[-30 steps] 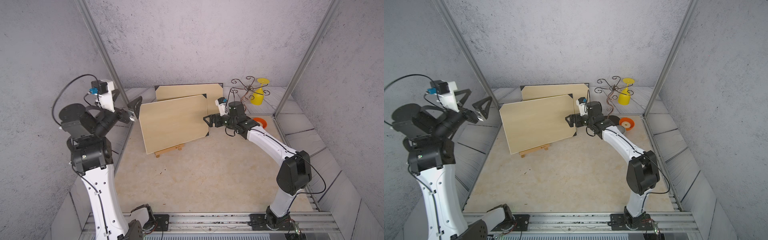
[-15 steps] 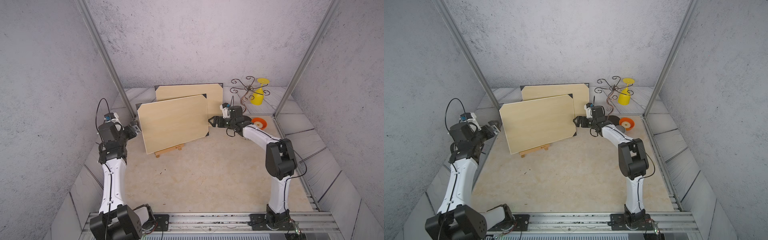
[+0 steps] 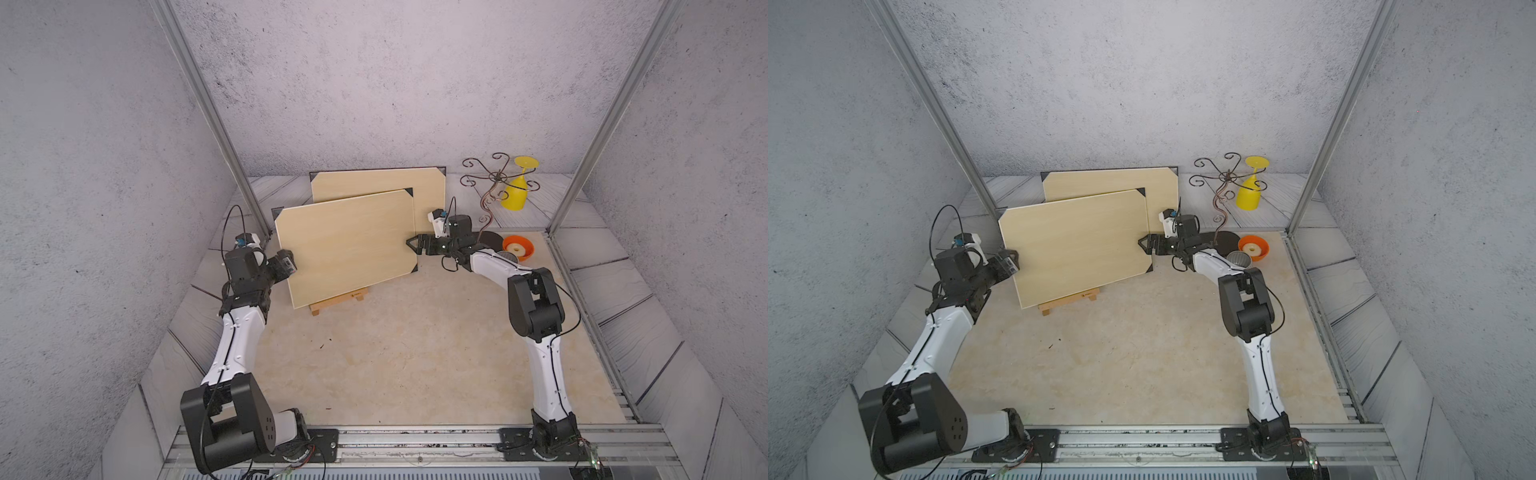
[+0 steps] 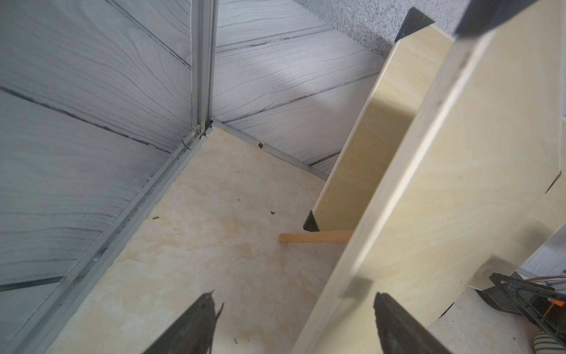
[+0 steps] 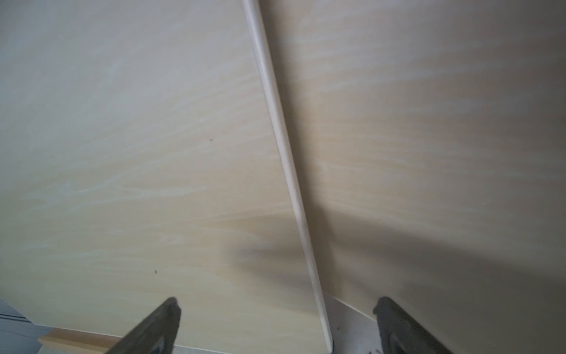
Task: Assemble the easel
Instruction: Adjust the drawing board on the easel.
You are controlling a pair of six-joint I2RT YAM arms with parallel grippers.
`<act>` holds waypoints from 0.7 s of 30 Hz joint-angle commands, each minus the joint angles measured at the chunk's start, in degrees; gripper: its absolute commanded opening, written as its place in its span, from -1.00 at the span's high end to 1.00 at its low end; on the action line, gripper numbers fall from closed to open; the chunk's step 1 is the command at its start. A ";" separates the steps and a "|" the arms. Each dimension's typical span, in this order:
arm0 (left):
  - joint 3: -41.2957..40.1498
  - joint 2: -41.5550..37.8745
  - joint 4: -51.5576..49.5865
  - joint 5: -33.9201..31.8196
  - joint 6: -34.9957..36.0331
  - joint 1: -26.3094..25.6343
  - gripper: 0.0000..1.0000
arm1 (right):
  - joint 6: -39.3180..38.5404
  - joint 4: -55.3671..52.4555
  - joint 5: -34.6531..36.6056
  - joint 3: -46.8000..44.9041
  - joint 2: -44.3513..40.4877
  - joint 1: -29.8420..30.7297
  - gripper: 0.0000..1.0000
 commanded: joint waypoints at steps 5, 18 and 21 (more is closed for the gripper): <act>1.71 1.14 1.98 0.19 2.00 -0.26 -0.55 | 2.08 4.33 -4.93 1.91 5.57 0.03 -0.98; 0.50 3.73 4.14 3.33 0.74 -0.21 -0.44 | 4.11 8.24 -10.03 2.66 9.17 0.98 -0.98; -1.37 2.99 6.24 2.55 -0.54 -0.22 -0.42 | 5.25 11.50 -11.35 0.15 7.57 1.31 -0.98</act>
